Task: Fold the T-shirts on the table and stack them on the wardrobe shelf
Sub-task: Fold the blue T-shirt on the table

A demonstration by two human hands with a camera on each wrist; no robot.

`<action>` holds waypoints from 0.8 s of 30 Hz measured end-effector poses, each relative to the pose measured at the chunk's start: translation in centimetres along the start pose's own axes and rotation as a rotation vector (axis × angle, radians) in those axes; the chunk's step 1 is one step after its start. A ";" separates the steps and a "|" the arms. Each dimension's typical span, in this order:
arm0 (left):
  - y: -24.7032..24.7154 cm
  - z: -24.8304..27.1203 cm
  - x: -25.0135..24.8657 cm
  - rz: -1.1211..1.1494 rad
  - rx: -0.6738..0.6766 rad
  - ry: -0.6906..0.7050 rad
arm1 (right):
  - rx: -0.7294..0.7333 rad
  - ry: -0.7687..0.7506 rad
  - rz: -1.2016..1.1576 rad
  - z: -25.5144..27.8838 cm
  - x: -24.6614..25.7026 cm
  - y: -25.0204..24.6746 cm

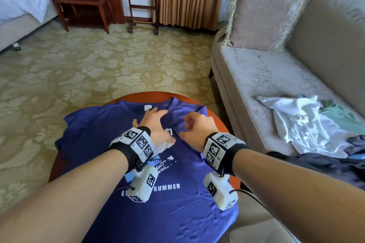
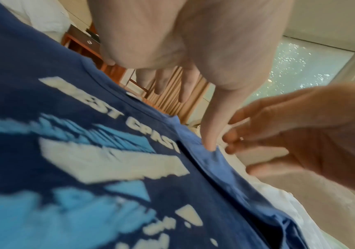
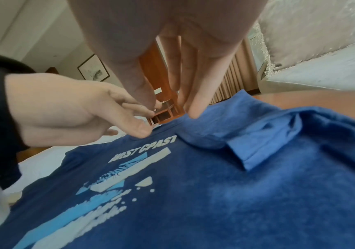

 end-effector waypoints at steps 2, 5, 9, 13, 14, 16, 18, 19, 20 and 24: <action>-1.7 0.4 2.7 0.056 -0.043 -0.074 | -0.015 0.038 -0.040 0.1 0.7 0.6; -4.6 1.3 7.2 0.205 -0.164 -0.192 | -0.004 0.090 -0.038 0.3 2.1 1.6; -8.8 2.8 14.9 0.310 -0.408 -0.445 | 0.037 0.067 -0.023 0.7 5.9 3.8; -10.4 3.9 21.7 0.475 -0.457 -0.642 | 0.104 -0.011 0.092 1.0 10.8 6.9; -10.5 4.0 22.6 0.510 -0.450 -0.657 | 0.114 -0.030 0.116 1.1 12.0 7.6; -10.0 3.5 24.1 0.581 -0.413 -0.639 | 0.124 -0.083 0.182 1.1 14.0 9.0; -9.7 3.1 24.6 0.654 -0.384 -0.606 | 0.141 -0.138 0.279 0.9 15.4 10.3; -9.5 3.2 24.8 0.689 -0.374 -0.612 | 0.161 -0.157 0.328 0.9 15.9 11.1; -9.6 3.5 24.9 0.718 -0.406 -0.589 | 0.195 -0.166 0.369 0.8 16.0 11.9; -9.8 1.7 28.1 0.800 -0.432 -0.516 | 0.318 -0.161 0.479 1.1 15.0 14.9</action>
Point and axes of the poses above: each hand's wrist, its own z-axis away from the middle knuckle, its own y-axis out of the palm, x = y × z, the point moved 5 cm from there along -z, towards the middle knuckle, and after that the axes turned 7 degrees about z, right-handed, at the moved point
